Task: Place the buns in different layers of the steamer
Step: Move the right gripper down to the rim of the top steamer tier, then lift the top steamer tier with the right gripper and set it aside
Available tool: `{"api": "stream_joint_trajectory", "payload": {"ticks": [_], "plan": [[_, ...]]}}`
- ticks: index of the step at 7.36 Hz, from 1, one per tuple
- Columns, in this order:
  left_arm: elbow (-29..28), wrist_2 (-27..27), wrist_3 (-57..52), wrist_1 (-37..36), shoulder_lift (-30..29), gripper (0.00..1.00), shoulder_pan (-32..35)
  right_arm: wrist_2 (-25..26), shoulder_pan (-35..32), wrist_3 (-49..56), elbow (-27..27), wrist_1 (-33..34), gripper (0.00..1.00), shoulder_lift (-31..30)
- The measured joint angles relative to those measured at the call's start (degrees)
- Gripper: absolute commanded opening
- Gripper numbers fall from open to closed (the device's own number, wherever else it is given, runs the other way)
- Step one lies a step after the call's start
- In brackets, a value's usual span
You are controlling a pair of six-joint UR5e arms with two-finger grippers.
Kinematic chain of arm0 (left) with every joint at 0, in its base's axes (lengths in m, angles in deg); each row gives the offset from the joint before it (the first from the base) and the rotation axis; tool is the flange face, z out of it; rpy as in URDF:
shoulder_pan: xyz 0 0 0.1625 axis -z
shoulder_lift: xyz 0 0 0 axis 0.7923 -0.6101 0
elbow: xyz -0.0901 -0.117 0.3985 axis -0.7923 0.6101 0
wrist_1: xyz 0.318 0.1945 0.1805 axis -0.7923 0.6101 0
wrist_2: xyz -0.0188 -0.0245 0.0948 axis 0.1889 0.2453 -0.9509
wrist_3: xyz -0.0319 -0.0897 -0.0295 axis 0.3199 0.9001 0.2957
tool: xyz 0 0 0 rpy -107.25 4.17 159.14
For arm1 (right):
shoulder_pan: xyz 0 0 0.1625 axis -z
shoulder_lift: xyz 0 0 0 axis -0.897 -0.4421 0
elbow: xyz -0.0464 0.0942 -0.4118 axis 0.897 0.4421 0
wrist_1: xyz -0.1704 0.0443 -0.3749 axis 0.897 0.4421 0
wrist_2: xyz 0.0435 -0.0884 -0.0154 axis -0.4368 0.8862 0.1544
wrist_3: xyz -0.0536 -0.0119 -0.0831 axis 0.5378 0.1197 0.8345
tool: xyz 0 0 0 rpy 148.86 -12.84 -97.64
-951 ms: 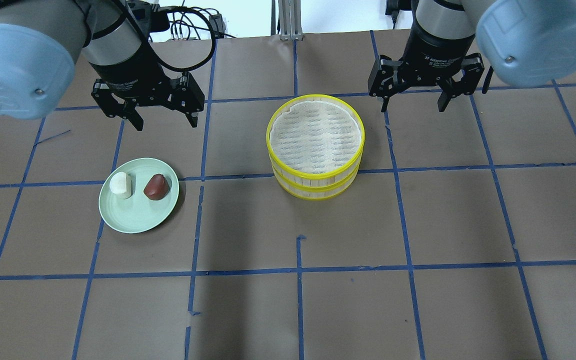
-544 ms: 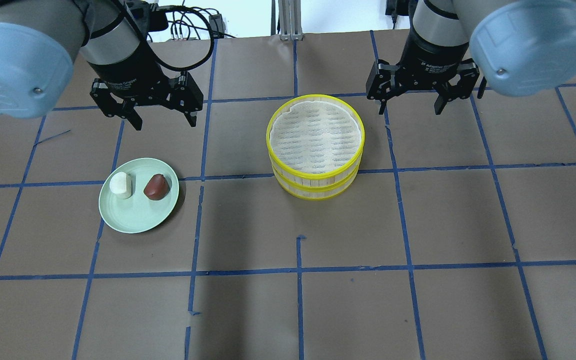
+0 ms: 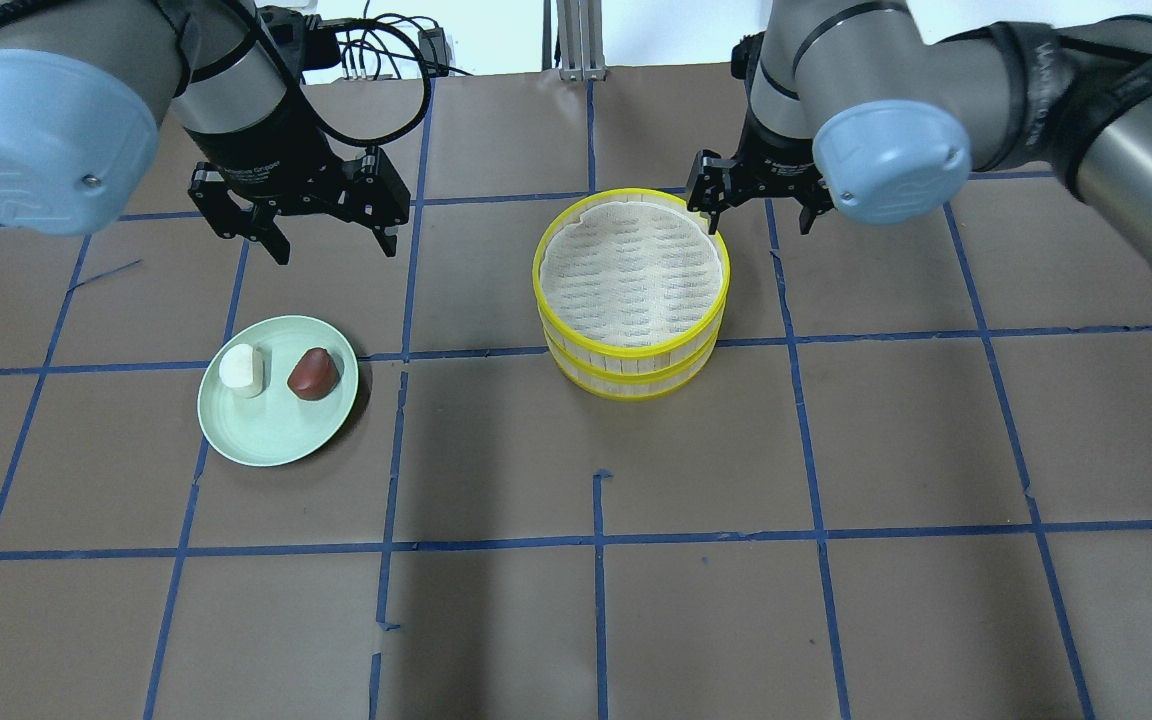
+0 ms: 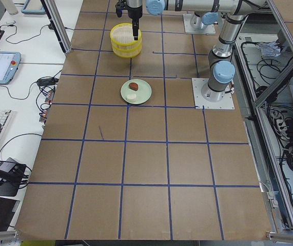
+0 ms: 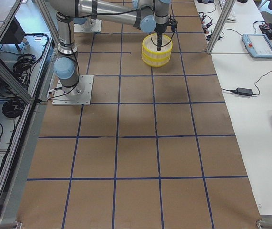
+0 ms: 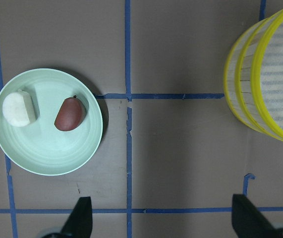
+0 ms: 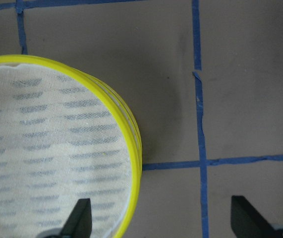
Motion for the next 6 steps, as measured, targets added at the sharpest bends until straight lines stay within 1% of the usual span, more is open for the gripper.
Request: {"api": "stream_joint_trajectory", "payload": {"ticks": [1,2,3,4,6], "plan": [[0.1,-0.1,0.0,-0.2,-0.2,1.0,0.0,-0.2,-0.6,-0.1,-0.5,3.3,0.59,2.7],[0.3,-0.1,0.0,-0.5,-0.4,1.0,0.0,-0.6,-0.9,-0.3,-1.1,6.2,0.34,4.5],[0.4,-0.2,-0.1,-0.7,-0.5,1.0,0.0,-1.3,-1.0,-0.2,-2.0,7.7,0.15,5.4],[0.6,-0.3,-0.1,-0.8,-0.5,1.0,0.0,-1.6,-1.1,0.1,-2.7,8.2,0.07,5.6],[0.8,-0.3,-0.1,-0.8,-0.7,1.0,0.0,-1.2,-1.1,0.9,-3.1,8.2,0.07,5.2]]}}
